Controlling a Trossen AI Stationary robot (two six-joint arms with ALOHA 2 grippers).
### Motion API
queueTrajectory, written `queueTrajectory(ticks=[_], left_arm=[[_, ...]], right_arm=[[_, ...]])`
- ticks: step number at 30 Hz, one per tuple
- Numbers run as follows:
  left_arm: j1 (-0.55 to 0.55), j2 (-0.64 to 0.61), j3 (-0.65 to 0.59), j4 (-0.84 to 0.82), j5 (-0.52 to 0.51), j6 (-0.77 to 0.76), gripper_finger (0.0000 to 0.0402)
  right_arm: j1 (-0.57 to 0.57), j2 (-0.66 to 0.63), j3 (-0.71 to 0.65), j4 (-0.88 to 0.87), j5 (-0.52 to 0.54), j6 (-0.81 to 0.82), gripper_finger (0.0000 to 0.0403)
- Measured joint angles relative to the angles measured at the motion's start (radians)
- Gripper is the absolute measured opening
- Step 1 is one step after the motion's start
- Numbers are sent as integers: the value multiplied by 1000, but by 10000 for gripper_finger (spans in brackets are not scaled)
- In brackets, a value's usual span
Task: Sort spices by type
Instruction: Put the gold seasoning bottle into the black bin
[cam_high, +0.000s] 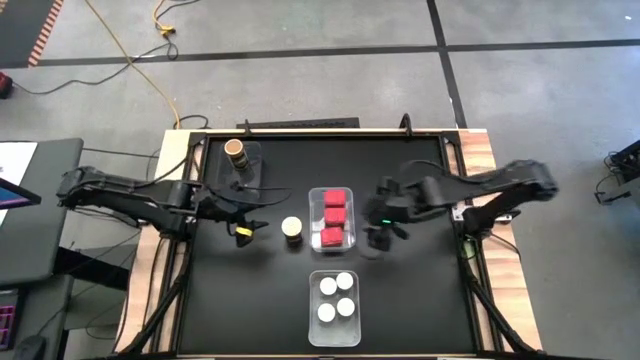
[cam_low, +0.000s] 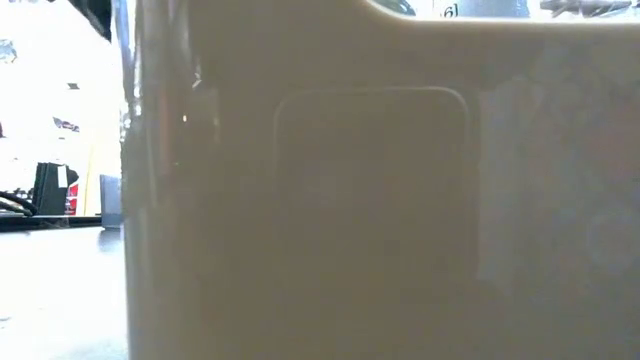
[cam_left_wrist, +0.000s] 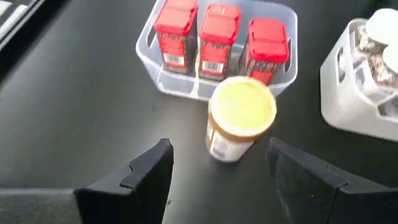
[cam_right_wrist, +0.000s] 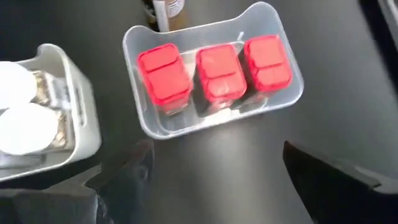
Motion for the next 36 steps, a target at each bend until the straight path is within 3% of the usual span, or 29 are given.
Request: queueTrajectory(ticks=[6, 11, 19, 25, 27, 30, 36], left_arm=[[0, 130, 107, 3, -7, 41, 247], [0, 263, 181, 3, -5, 48, 247], [0, 432, 272, 2, 4, 39, 247], [0, 494, 288, 2, 5, -22, 247], [0, 503, 288, 0, 11, -33, 247], [3, 505, 288, 1, 16, -23, 247], [3, 502, 312, 3, 20, -24, 247]], right_arm=[[-12, -311, -389, 240, 6, 62, 384], [-35, -455, -548, 311, 6, 109, 384], [-42, -501, -600, 301, 5, 102, 384], [-40, -493, -600, 289, 5, 121, 384], [-32, -493, -608, 303, 7, 59, 384], [-14, -514, -692, 431, 10, -51, 384], [5, -628, -946, 803, -1, -107, 384]])
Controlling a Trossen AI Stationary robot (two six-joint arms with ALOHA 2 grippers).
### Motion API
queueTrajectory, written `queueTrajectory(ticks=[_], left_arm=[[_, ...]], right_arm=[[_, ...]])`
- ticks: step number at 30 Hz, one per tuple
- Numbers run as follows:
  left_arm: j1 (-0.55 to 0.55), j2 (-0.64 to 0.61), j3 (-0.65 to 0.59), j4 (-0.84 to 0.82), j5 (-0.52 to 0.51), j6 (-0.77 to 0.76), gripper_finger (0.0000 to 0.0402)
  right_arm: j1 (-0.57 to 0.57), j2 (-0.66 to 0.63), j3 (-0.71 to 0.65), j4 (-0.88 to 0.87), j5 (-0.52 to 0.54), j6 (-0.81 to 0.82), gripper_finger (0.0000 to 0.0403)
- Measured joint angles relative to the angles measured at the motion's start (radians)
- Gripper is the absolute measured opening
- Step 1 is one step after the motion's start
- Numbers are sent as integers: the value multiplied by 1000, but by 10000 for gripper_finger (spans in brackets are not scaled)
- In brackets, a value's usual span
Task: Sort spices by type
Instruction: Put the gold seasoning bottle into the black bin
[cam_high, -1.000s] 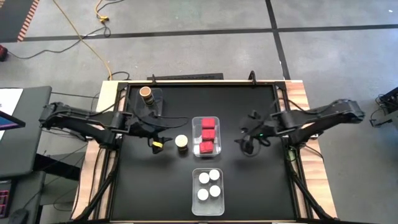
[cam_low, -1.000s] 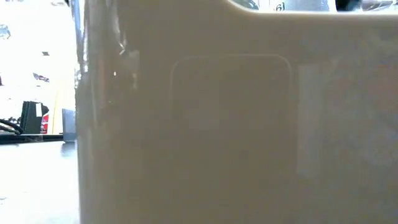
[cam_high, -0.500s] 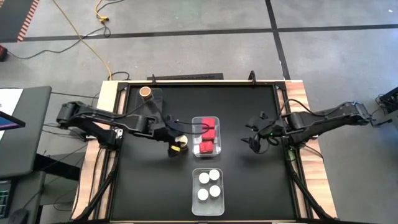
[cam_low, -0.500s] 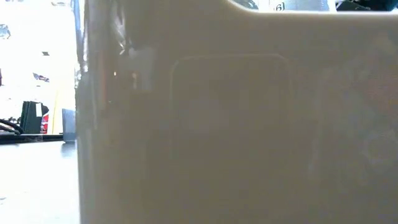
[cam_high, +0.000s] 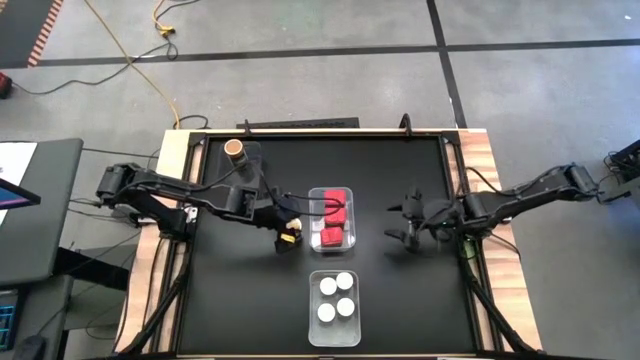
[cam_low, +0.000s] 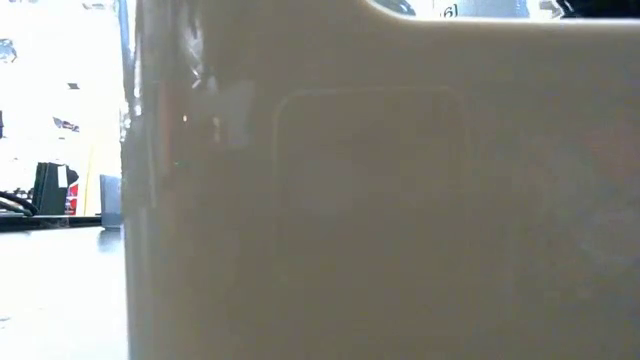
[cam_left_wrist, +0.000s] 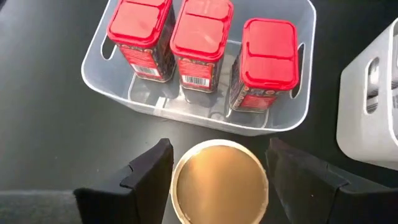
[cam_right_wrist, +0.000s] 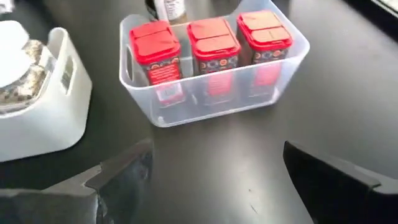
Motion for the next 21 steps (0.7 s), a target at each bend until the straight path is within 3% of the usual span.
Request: queueTrajectory(ticks=[3, 9, 13, 21], left_arm=[[0, 0, 4, 1, 1, 4, 247], [0, 0, 4, 1, 2, 14, 247], [0, 0, 4, 1, 2, 25, 249], [0, 0, 4, 3, 1, 23, 275]], right_arm=[[11, -66, -101, 140, -20, -16, 384], [-5, -203, -245, 261, -37, -24, 384], [-32, -313, -312, 341, -102, -52, 384], [-60, -518, -324, 337, -194, -129, 384]])
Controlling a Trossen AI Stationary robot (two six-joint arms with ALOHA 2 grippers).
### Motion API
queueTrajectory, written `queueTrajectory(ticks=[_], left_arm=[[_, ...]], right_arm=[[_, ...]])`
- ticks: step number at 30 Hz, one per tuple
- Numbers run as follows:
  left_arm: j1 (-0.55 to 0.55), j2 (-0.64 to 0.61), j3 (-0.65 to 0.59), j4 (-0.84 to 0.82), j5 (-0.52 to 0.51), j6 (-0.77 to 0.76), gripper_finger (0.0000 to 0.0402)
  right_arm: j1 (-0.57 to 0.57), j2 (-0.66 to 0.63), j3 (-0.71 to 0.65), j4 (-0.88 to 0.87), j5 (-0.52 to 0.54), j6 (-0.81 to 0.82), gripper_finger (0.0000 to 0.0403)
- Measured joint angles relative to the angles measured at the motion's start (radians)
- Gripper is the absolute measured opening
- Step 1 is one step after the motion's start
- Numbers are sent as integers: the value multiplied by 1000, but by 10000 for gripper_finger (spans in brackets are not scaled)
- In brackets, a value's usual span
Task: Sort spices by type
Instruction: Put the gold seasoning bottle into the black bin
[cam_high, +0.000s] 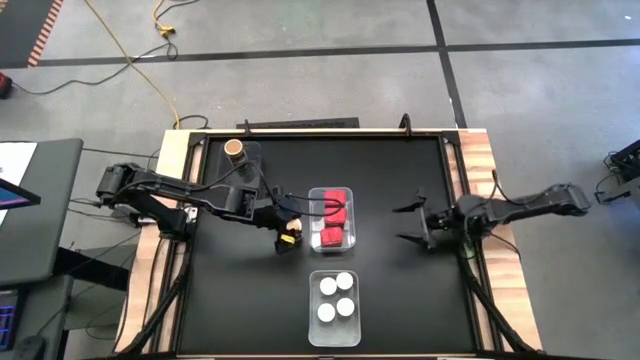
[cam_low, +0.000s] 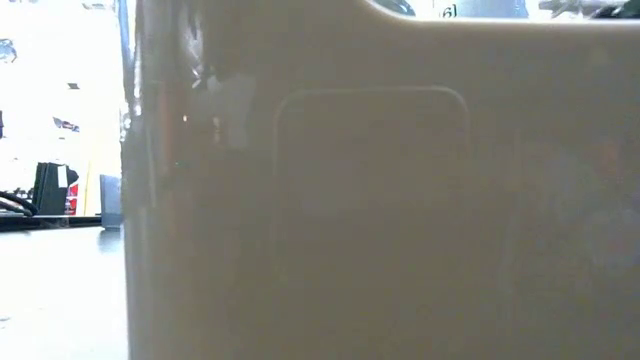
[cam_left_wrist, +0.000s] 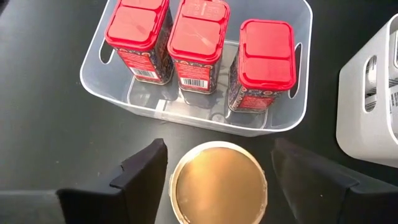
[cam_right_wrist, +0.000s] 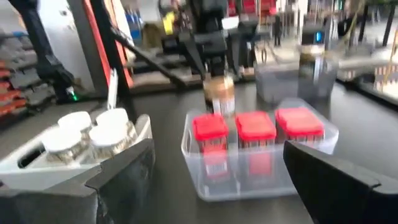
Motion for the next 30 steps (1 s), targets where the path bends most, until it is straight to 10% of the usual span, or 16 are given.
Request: queueTrajectory(ticks=[30], left_arm=[[0, 0, 0, -1, 18, -46, 309]], right_arm=[[21, -235, -2, -87, -96, -135, 384]])
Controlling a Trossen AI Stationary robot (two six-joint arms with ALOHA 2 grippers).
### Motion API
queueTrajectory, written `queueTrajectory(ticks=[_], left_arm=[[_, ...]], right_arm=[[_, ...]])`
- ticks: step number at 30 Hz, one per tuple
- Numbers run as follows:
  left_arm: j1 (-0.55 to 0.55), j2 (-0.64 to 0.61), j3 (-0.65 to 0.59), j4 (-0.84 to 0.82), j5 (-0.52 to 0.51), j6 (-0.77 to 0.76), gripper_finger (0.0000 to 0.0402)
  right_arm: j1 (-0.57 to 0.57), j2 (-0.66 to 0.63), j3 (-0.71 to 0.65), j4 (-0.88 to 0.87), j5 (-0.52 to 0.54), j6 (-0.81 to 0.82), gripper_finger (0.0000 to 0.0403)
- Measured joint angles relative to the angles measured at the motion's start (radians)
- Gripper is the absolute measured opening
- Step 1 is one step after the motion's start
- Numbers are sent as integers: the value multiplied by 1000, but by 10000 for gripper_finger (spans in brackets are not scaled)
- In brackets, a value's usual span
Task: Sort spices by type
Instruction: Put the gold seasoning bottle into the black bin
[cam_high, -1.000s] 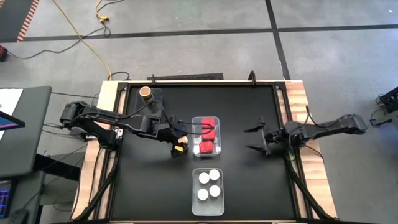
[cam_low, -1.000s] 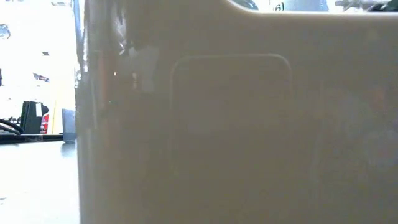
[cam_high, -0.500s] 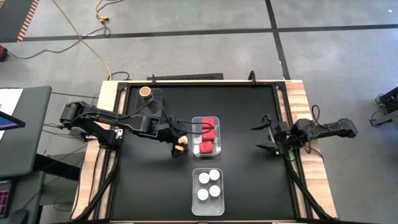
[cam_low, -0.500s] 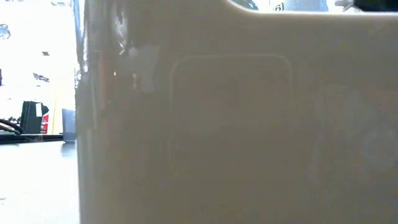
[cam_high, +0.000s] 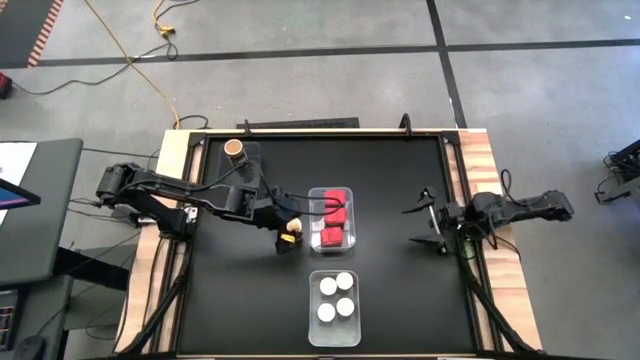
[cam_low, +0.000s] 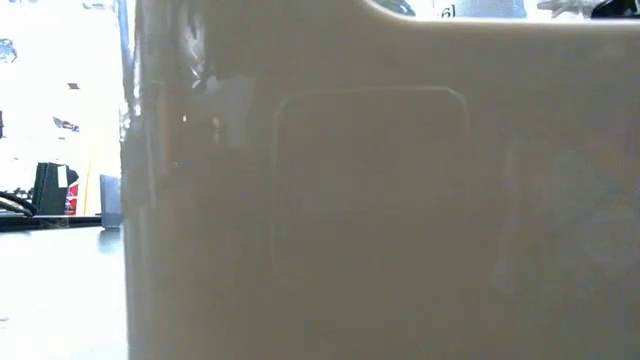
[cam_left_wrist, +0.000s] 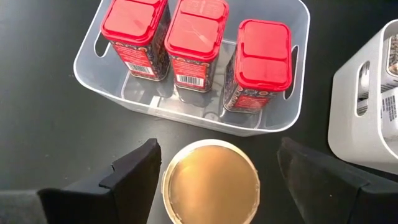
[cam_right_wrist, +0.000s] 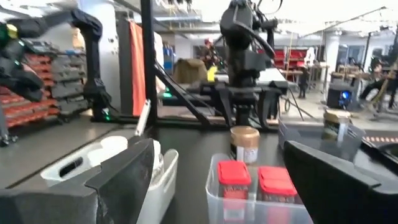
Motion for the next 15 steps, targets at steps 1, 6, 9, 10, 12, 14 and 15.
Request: queueTrajectory(ticks=[1, 6, 9, 10, 12, 14, 15], left_arm=[[0, 0, 0, 0, 0, 0, 309], [0, 0, 0, 0, 0, 0, 309], [0, 0, 0, 0, 0, 0, 309], [0, 0, 0, 0, 0, 0, 309], [0, 0, 0, 0, 0, 0, 309], [0, 0, 0, -1, 0, 1, 309], [0, 0, 0, -2, 0, 11, 309]], right_arm=[[-8, 0, 0, -15, 1, 0, 384], [-32, 0, 0, -83, 4, 7, 384], [-33, 0, 0, -99, 5, 32, 384], [-32, 0, 0, -99, 5, 32, 384], [-32, 0, 0, -100, 4, 32, 384], [-32, 0, -1, -101, 4, 35, 384], [-32, 0, -1, -101, 4, 35, 384]])
